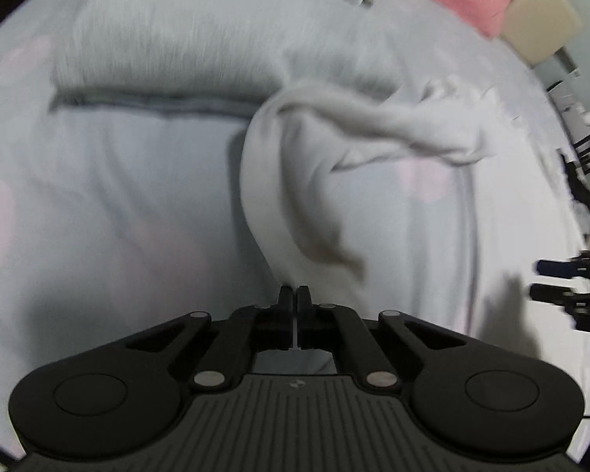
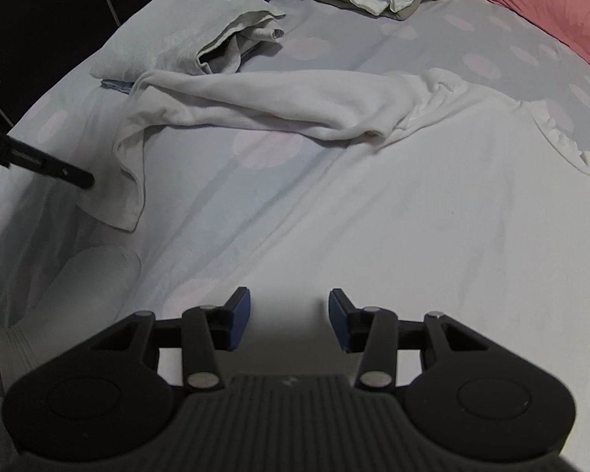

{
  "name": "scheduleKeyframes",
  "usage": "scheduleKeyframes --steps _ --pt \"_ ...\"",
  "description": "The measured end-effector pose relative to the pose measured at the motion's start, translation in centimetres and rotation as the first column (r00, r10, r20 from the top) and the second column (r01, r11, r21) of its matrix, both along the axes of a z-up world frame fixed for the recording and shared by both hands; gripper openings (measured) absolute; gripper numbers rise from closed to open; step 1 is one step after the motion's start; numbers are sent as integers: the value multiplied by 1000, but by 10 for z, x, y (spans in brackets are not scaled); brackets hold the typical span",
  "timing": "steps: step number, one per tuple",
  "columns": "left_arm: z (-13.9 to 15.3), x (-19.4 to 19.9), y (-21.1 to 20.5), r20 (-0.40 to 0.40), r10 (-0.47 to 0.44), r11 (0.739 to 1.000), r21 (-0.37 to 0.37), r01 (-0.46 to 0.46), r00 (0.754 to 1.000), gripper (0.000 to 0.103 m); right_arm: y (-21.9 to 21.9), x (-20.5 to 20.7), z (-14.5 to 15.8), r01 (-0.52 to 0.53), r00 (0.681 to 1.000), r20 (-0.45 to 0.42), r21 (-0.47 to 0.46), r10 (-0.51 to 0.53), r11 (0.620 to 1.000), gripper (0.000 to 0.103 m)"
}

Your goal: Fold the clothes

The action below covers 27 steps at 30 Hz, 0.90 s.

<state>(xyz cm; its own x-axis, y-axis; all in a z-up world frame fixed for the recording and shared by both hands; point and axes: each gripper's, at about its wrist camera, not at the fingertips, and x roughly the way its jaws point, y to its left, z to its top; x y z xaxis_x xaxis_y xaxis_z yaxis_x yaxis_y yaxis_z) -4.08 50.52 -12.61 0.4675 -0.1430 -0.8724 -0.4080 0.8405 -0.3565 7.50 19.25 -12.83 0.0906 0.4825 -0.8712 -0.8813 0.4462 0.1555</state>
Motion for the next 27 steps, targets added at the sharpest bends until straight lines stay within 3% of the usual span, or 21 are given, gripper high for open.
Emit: scheduleKeyframes --steps 3,6,8,11,15,19,23,27 --pt "37 -18 8 71 15 1000 7 -15 997 0 -1 0 0 4 1000 8 2 -4 1000 48" --pt "82 -31 12 140 -18 994 113 2 990 0 -4 0 -2 12 1000 10 -5 -12 1000 48" --pt "106 -35 13 144 -49 978 206 19 988 0 -5 1 -3 18 1000 11 -9 -18 1000 48" --pt "126 -44 27 159 -28 981 195 -4 987 0 -5 0 0 17 1000 15 -2 -17 1000 48" --pt "127 -55 33 149 -11 977 214 -21 989 0 -7 -2 1 11 1000 16 2 -11 1000 48" --pt "113 -67 52 146 66 996 52 -75 987 0 -10 -1 0 19 1000 7 -1 -19 1000 48" --pt "107 -69 76 163 106 993 -72 -95 981 0 -6 -3 -2 14 1000 3 -4 -14 1000 48" --pt "76 -58 84 44 84 996 8 -84 996 0 -3 -2 -2 9 1000 1 -1 -9 1000 48"
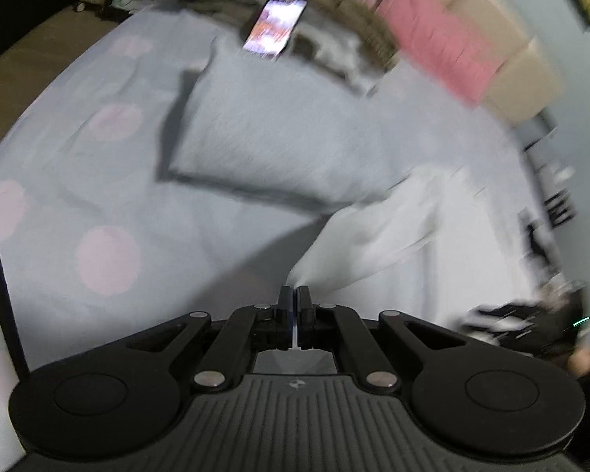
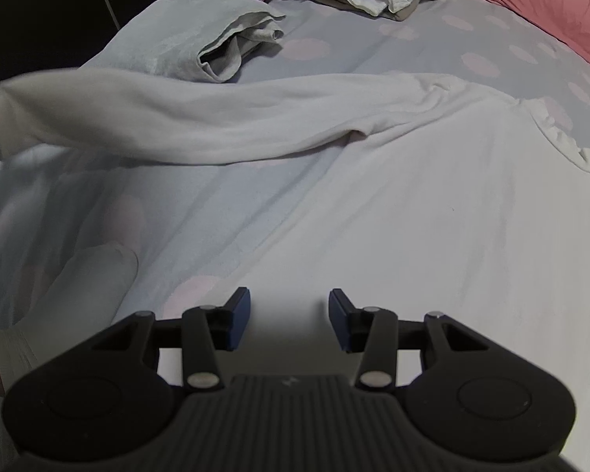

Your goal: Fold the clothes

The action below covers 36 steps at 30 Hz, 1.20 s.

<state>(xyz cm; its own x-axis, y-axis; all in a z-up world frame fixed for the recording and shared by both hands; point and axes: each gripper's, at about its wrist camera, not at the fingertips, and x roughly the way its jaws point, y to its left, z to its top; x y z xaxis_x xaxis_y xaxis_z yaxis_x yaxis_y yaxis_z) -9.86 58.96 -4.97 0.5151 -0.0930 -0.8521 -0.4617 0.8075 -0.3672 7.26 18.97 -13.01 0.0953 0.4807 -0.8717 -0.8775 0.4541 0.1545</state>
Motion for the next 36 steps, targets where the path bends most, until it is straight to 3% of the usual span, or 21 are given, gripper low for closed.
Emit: scheduleKeyframes --steps 2,4,10,12,17,20,23,25,31,36 --pt "-21 4 10 -68 25 998 58 -21 997 0 2 1 0 -1 1000 -2 -2 1 1000 48" --pt "-31 11 17 -115 45 985 172 -25 992 0 3 0 0 -7 1000 1 -1 7 1000 48" --pt "-30 37 0 -177 32 924 381 39 984 0 9 6 -5 -10 1000 21 -10 10 1000 48" --pt "-34 38 1 -188 33 928 371 40 982 0 12 8 -3 -6 1000 22 0 6 1000 48" --pt "-55 32 22 -233 50 965 262 13 971 1 14 5 -4 -25 1000 12 -2 25 1000 48" --pt "-59 32 23 -238 90 936 352 0 967 2 15 2 -9 -36 999 1 -14 36 999 48" --pt "-39 22 21 -95 137 899 431 -83 986 5 18 -2 -8 -49 999 -3 -11 49 999 48" --pt "-32 16 19 -59 137 892 441 -97 989 11 20 -4 -8 -55 998 -6 -8 55 998 48" --pt "-72 7 -2 -154 79 950 310 -28 985 12 23 -8 -8 -63 998 -12 -7 63 998 48" --pt "-89 21 -6 -165 64 954 300 -12 984 15 22 -7 -9 -62 998 -12 -17 62 998 48"
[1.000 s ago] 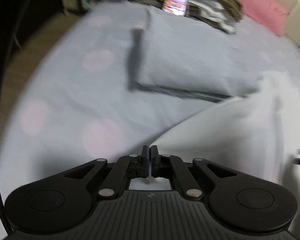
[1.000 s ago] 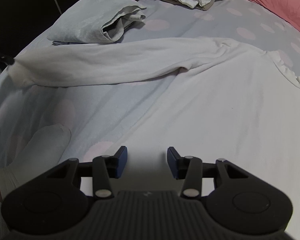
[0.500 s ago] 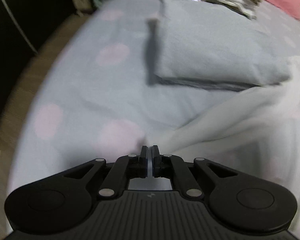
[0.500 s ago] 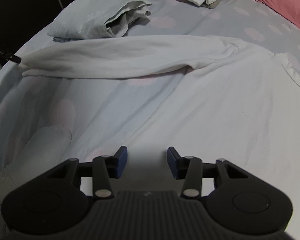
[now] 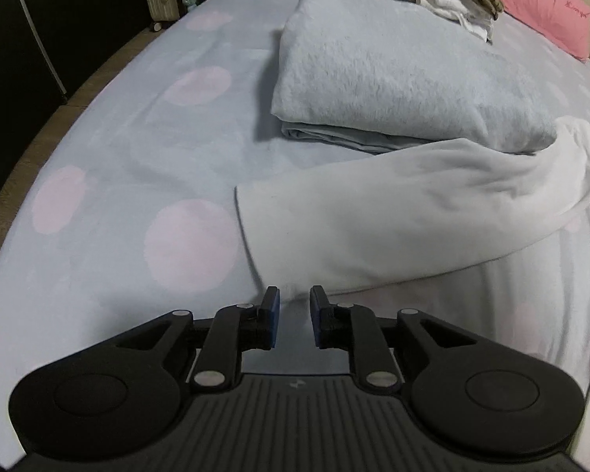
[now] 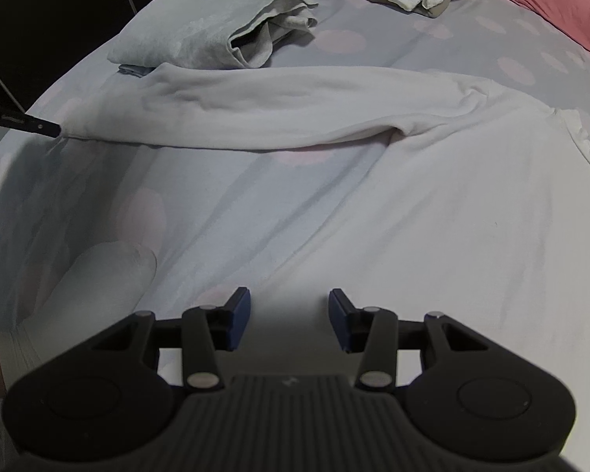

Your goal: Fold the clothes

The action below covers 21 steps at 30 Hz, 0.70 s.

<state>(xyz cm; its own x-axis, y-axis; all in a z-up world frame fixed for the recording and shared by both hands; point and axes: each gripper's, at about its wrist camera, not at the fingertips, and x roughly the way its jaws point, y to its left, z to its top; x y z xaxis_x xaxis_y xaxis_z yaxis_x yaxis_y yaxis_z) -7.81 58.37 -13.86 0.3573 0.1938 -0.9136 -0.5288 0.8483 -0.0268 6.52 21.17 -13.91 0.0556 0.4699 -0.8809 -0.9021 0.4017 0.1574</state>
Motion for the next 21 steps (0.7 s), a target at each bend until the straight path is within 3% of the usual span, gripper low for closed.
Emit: scheduleKeyframes --steps 11,13,17,21 --pt "-10 0 12 10 96 994 -45 -95 995 20 -11 1 -1 14 1000 -6 -10 -14 1000 48" --pt "-8 -1 12 42 95 994 -60 -92 995 6 -12 0 -2 10 1000 -5 -13 -10 1000 48" --pt "6 -11 6 61 64 996 -74 -59 996 6 -11 -2 0 1 1000 1 -14 -1 1000 48" --pt "30 -40 25 97 170 980 -125 -158 981 6 -15 2 5 17 1000 13 -7 -16 1000 48"
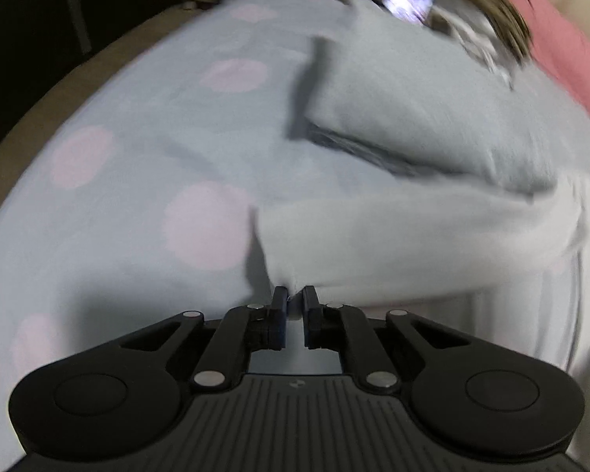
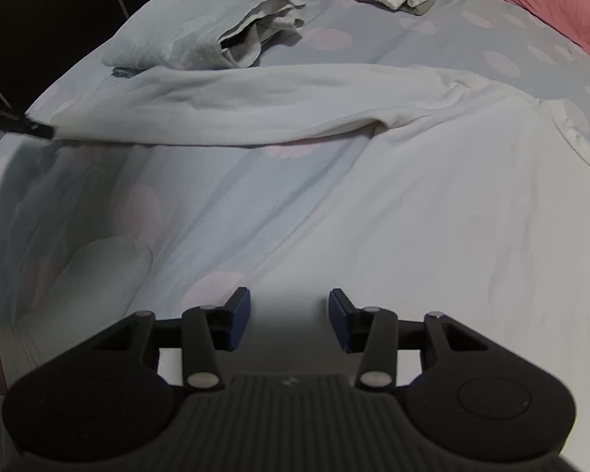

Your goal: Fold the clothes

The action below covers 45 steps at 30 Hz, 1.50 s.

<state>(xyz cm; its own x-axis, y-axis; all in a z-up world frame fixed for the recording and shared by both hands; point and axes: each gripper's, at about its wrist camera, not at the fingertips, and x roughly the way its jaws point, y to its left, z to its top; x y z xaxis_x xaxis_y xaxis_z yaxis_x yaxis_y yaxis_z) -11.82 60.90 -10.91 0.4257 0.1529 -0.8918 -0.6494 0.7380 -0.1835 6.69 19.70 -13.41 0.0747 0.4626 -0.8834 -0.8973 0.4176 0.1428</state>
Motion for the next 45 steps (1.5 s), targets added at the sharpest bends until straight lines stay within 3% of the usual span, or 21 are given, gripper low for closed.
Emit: scheduleKeyframes --steps 4,12,16,17,18,20,21,23,25,27,30,33,37,39,42,45 --pt "18 -7 14 24 17 999 28 -18 1000 6 -4 2 0 18 1000 3 1 -18 1000 48" --pt "-30 15 -19 -108 -122 993 -20 120 987 7 -15 -2 5 8 1000 15 -3 -8 1000 48" --pt "-42 5 -19 -191 -149 988 -56 141 970 21 -32 6 11 45 998 37 -13 -44 999 48" --pt "-42 4 -19 -222 -162 987 -42 157 962 21 -39 10 12 59 997 45 -19 -58 998 48" --pt "-39 6 -21 -271 -169 983 18 181 948 21 -48 14 14 73 996 53 -26 -72 997 48" --pt "-30 10 -24 -368 -145 959 178 222 919 22 -66 23 17 105 992 69 -41 -102 994 48" --pt "-23 13 -24 -376 -120 943 246 224 919 22 -78 30 19 132 989 75 -49 -128 990 48" --pt "-5 21 -25 -304 -93 932 310 190 948 22 -108 45 22 200 977 90 -65 -194 978 48" --pt "14 35 -34 -151 -136 945 277 174 979 22 -138 60 24 274 957 117 -82 -264 958 48" --pt "26 58 -58 -37 -251 941 222 253 967 22 -174 77 24 365 927 136 -96 -351 926 48" --pt "29 105 -114 26 -470 869 187 458 882 24 -226 96 19 473 873 200 -131 -444 871 48" --pt "20 145 -181 88 -659 750 142 645 747 24 -277 111 8 577 811 240 -173 -534 798 48" --pt "6 176 -257 158 -797 599 73 798 583 24 -344 124 1 743 669 216 -146 -711 654 48" --pt "3 182 -285 195 -836 532 56 845 513 24 -370 126 4 787 614 266 -135 -743 602 48" --pt "-2 190 -312 224 -870 460 46 887 440 25 -423 128 8 846 526 325 -105 -786 523 48" --pt "-8 195 -321 229 -888 416 32 909 398 27 -480 132 9 909 407 341 -53 -848 414 48"
